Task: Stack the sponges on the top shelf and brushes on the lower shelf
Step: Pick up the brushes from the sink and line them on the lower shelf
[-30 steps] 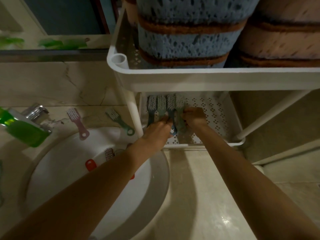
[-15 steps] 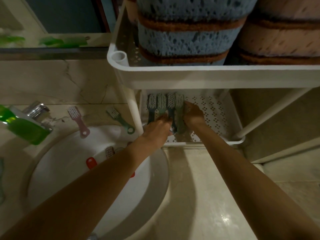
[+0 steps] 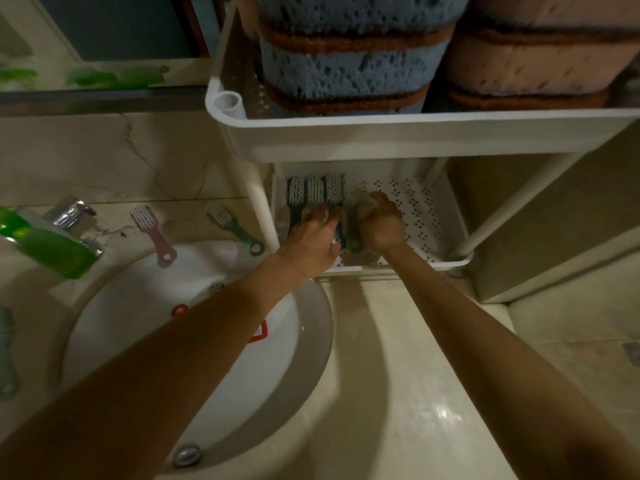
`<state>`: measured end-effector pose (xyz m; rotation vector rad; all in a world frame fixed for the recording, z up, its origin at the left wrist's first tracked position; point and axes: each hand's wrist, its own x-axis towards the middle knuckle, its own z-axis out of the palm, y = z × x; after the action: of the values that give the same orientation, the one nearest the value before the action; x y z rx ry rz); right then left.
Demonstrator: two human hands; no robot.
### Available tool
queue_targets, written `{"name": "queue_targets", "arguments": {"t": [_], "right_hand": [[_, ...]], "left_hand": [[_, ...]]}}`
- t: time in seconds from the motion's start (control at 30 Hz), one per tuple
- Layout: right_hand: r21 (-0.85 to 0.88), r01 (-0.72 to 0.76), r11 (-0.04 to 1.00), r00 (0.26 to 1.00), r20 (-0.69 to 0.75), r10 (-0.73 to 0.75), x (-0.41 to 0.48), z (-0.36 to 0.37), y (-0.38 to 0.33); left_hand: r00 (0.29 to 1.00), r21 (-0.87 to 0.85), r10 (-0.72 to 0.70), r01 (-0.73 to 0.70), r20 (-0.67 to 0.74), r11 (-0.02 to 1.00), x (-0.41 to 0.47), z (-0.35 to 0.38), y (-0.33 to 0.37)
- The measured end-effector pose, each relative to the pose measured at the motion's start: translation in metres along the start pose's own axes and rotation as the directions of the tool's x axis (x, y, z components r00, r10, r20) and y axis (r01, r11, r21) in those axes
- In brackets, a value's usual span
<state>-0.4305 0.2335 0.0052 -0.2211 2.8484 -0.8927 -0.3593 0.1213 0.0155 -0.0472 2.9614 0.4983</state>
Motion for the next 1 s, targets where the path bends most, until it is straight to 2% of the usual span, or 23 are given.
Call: {"name": "queue_targets", "arguments": {"t": [0.17,0.23,0.33,0.4,0.43,0.5,0.53,0.6,0.7,0.77,0.87,0.97,1.0], "right_hand": [[0.219,0.063,0.974,0.990,-0.133,-0.034,-0.042,-0.014,-0.002],[0.268,0.143,0.953,0.971,-0.223,-0.083,-0.069,-0.014,-0.009],[0.319,0.249,0.914,0.941,-0.303,-0.151,-0.119,0.002,-0.019],[0.366,0.212,0.906,0.966,-0.221,-0.136,-0.149,0.024,-0.026],[0.383,0.181,0.906,0.981,-0.133,-0.139,-0.163,0.035,-0.030],[0.356,0.125,0.926,0.977,0.120,-0.178,-0.181,0.061,-0.039],[0.288,0.116,0.951,0.945,0.263,-0.195,-0.186,0.075,-0.043],[0.138,0.149,0.979,0.855,0.479,-0.198,-0.188,0.102,-0.047],[0.038,0.178,0.983,0.782,0.601,-0.165,-0.181,0.138,-0.052],[-0.030,0.233,0.972,0.754,0.637,-0.161,-0.173,0.161,-0.053],[-0.142,0.369,0.918,0.709,0.683,-0.179,-0.162,0.191,-0.055],[-0.230,0.466,0.855,0.671,0.722,-0.172,-0.152,0.213,-0.057],[-0.261,0.488,0.833,0.664,0.731,-0.161,-0.149,0.218,-0.057]], "left_hand": [[0.992,-0.138,-0.034,0.017,-0.122,0.990,-0.021,-0.018,0.021],[0.982,-0.186,-0.058,0.024,-0.179,0.982,-0.044,-0.024,0.027],[0.956,-0.289,-0.175,0.102,-0.237,0.952,-0.094,-0.019,0.020],[0.950,-0.272,-0.254,0.200,-0.181,0.941,-0.133,-0.003,0.002],[0.943,-0.264,-0.299,0.255,-0.143,0.930,-0.152,0.008,-0.011],[0.895,-0.381,-0.441,0.386,-0.065,0.840,-0.184,0.028,-0.039],[0.860,-0.425,-0.510,0.453,-0.025,0.784,-0.196,0.037,-0.054],[0.792,-0.407,-0.605,0.582,0.085,0.704,-0.216,0.049,-0.076],[0.718,-0.305,-0.668,0.692,0.195,0.654,-0.229,0.061,-0.105],[0.713,-0.260,-0.670,0.700,0.209,0.665,-0.229,0.071,-0.122],[0.778,-0.176,-0.598,0.627,0.194,0.759,-0.223,0.087,-0.143],[0.889,-0.074,-0.394,0.420,0.234,0.904,-0.212,0.098,-0.159],[0.906,-0.046,-0.335,0.358,0.258,0.933,-0.208,0.101,-0.165]]}}
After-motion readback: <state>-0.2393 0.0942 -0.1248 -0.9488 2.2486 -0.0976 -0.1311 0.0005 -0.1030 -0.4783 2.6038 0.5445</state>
